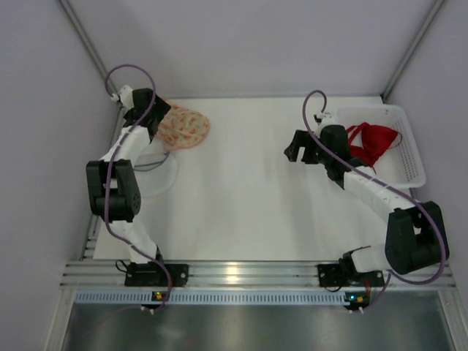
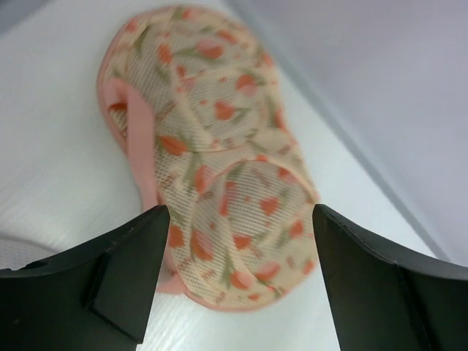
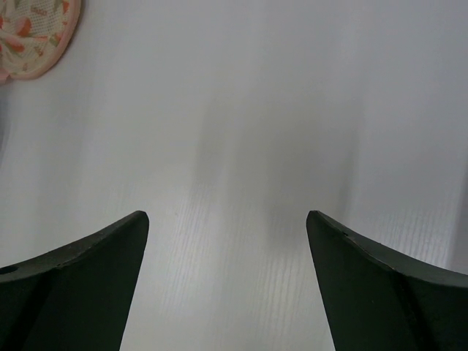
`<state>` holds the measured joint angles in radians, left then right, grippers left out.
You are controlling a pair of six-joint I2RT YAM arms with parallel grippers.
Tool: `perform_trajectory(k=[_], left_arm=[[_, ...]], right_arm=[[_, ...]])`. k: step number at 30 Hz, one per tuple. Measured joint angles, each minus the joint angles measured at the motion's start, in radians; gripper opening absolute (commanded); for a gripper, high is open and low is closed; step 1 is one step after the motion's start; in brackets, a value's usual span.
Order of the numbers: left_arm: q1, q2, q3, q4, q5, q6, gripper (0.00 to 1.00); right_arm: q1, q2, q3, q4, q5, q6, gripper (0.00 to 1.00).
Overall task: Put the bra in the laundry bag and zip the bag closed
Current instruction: Move the laundry bag to the center of the board.
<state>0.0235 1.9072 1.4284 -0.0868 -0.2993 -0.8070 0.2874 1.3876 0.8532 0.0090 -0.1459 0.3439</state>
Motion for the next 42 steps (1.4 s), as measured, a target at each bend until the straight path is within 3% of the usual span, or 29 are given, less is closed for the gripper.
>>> perform_trajectory(k=[5, 8, 17, 21, 25, 29, 31, 36, 42], left_arm=[[-0.021, -0.322, -0.092, -0.013, 0.072, 0.158, 0.86], [-0.105, -0.455, -0.109, -0.070, 0.051, 0.255, 0.85], [-0.555, -0.444, -0.116, -0.277, 0.040, 0.444, 0.87], [-0.630, -0.444, -0.136, -0.329, -0.018, 0.455, 0.98], [-0.546, -0.483, -0.207, -0.394, -0.121, 0.364, 0.98], [-0.237, -0.618, -0.356, -0.431, -0.090, 0.280, 0.98], [-0.139, -0.674, -0.385, -0.460, -0.129, 0.258, 0.97], [-0.128, -0.703, -0.391, -0.457, -0.166, 0.252, 0.92], [-0.092, -0.598, -0.414, -0.439, -0.196, 0.249, 0.87]], right_arm=[[-0.027, -0.091, -0.001, -0.023, 0.018, 0.011, 0.94], [-0.113, -0.170, -0.001, -0.045, 0.031, 0.020, 0.95], [-0.372, -0.252, 0.063, -0.165, 0.166, 0.014, 0.99], [-0.454, -0.271, 0.078, -0.196, 0.183, 0.002, 0.99], [-0.458, -0.324, 0.035, -0.180, 0.117, 0.000, 0.99], [-0.458, -0.349, -0.026, -0.169, 0.051, 0.001, 0.99], [-0.458, -0.347, -0.054, -0.164, 0.014, 0.003, 0.99], [-0.419, -0.323, -0.081, -0.148, -0.043, 0.018, 0.99], [-0.176, -0.251, -0.080, -0.145, -0.038, 0.029, 0.99]])
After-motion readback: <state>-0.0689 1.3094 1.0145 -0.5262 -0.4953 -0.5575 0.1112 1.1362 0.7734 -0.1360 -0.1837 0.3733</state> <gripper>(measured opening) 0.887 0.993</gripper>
